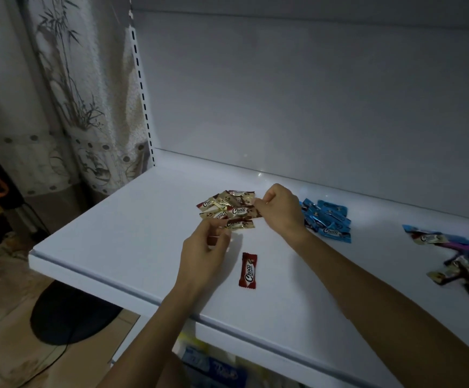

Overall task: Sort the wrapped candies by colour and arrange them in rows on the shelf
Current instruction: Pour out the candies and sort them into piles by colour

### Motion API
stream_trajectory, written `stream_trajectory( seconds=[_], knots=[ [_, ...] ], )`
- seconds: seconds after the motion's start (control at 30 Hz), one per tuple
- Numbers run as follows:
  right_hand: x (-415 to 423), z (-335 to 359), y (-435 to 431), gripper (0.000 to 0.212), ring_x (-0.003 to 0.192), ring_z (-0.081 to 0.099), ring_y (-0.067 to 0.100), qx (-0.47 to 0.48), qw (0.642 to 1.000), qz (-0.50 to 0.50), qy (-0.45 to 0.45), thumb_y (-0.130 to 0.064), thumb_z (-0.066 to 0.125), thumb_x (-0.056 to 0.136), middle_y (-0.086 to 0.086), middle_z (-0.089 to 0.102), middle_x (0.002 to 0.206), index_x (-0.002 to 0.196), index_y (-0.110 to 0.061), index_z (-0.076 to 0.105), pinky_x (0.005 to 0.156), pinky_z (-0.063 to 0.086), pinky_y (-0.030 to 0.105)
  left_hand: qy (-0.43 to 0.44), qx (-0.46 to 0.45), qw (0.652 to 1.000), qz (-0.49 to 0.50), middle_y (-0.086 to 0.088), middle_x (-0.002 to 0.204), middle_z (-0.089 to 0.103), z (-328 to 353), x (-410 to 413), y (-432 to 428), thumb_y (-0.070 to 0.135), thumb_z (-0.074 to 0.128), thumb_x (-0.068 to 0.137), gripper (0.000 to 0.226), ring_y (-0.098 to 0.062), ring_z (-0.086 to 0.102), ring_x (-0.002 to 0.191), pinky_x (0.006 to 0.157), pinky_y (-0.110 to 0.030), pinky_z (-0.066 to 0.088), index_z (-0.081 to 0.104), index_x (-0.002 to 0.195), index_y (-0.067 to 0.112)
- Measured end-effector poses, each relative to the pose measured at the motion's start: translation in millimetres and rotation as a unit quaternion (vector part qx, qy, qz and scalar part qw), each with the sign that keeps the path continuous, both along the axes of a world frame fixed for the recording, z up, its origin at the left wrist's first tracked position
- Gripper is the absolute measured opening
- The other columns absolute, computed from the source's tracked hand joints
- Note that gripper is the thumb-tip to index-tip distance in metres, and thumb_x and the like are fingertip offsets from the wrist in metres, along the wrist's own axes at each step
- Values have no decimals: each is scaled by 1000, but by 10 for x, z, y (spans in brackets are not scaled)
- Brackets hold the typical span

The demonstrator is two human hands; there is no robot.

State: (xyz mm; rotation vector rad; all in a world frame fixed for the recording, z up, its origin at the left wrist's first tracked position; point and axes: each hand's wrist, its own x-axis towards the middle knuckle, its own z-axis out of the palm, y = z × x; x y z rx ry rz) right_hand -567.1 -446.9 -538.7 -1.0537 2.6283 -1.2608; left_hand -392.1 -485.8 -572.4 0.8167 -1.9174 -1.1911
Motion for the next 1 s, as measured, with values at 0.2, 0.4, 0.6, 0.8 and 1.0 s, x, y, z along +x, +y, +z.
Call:
stream_trajectory(
  seconds=[0.2, 0.4, 0.6, 0.8, 1.0],
  knots=[
    [-155, 30, 923, 33, 98, 59, 16, -33, 995, 51, 76, -38, 69, 83, -2, 64, 105, 108, -19, 59, 84, 50, 35, -28, -128, 991, -37, 11, 99, 65, 176, -323, 391, 24, 54, 95, 18, 0, 59, 86, 75, -27, 54, 62, 110, 22],
    [-344, -138, 1982, 42, 123, 47, 22, 29, 989, -43, 135, -33, 63, 88, 3, 56, 131, 126, -17, 57, 103, 35, 34, -39, -219, 958, -183, 7, 122, 59, 225, -900, 1201, 29, 55, 95, 32, -9, 55, 106, 88, -28, 49, 55, 126, 22],
    [-471, -353, 2948, 44, 112, 55, 26, 56, 979, -144, 129, -40, 52, 85, 7, 62, 119, 117, -12, 63, 97, 37, 30, -60, -238, 922, -299, 6, 132, 53, 133, -1421, 1969, 33, 55, 95, 40, -10, 51, 115, 96, -19, 40, 48, 133, 22],
    [-736, -485, 3727, 47, 131, 39, 29, 167, 940, -270, 124, -43, 54, 90, 9, 47, 139, 132, -21, 52, 108, 31, 43, -142, -337, 855, -368, -4, 158, 17, -11, -1884, 2506, 46, 51, 93, 69, -20, 17, 143, 112, -30, 23, 22, 149, 20],
    [-1126, -415, 4112, 59, 142, 15, 27, 227, 904, -346, 112, -60, 38, 92, 10, 23, 154, 144, -32, 33, 115, 10, 50, -217, -387, 812, -380, -6, 162, 1, -145, -2271, 2784, 59, 33, 95, 70, -20, -3, 149, 118, -40, 6, 17, 151, 22]
  ],
)
